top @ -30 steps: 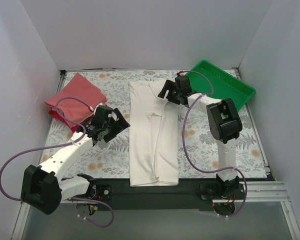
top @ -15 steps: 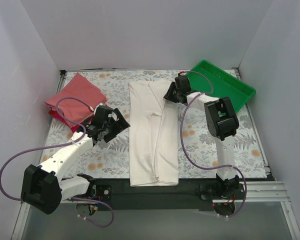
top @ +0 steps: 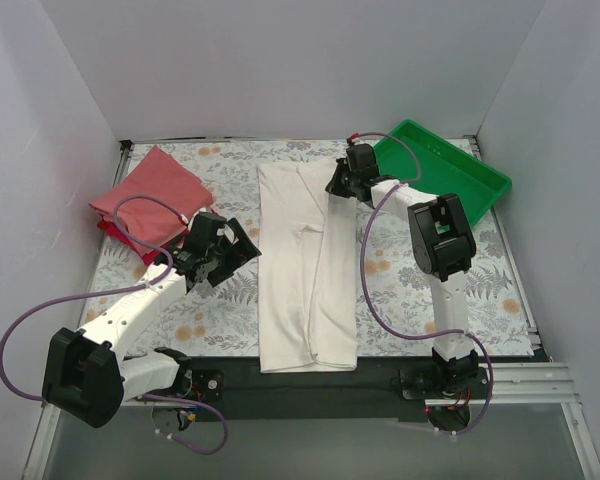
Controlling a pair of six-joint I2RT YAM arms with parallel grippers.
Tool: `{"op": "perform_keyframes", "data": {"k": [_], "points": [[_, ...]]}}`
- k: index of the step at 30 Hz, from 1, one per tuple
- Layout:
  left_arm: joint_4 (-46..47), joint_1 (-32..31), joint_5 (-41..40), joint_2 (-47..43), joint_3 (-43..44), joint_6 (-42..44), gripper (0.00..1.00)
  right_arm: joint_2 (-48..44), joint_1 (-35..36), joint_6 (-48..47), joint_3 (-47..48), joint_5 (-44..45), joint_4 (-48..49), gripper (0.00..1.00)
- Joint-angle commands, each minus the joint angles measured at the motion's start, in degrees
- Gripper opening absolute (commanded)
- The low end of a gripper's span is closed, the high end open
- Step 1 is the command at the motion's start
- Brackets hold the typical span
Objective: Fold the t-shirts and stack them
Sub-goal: Fold the tshirt
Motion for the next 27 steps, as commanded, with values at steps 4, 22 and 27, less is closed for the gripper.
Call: {"op": "perform_keyframes", "data": {"k": [4,22,27], "points": [[0.51,-0.21,0.48,0.17,-0.81,0.36,0.93,-1.19,1.71,-8.31,3.55,-6.08,3.08,0.01],[0.95,-0.29,1.09,0.08,-1.6,0.45,0.93,-0.13,6.2,-18.69,2.76,-11.97,3.96,0.01],[1.04,-0.38,1.18,0.08,-1.6,0.45,0.93,1.01,7.51,-19.57,3.72,-12.85,3.96,0.01]]}}
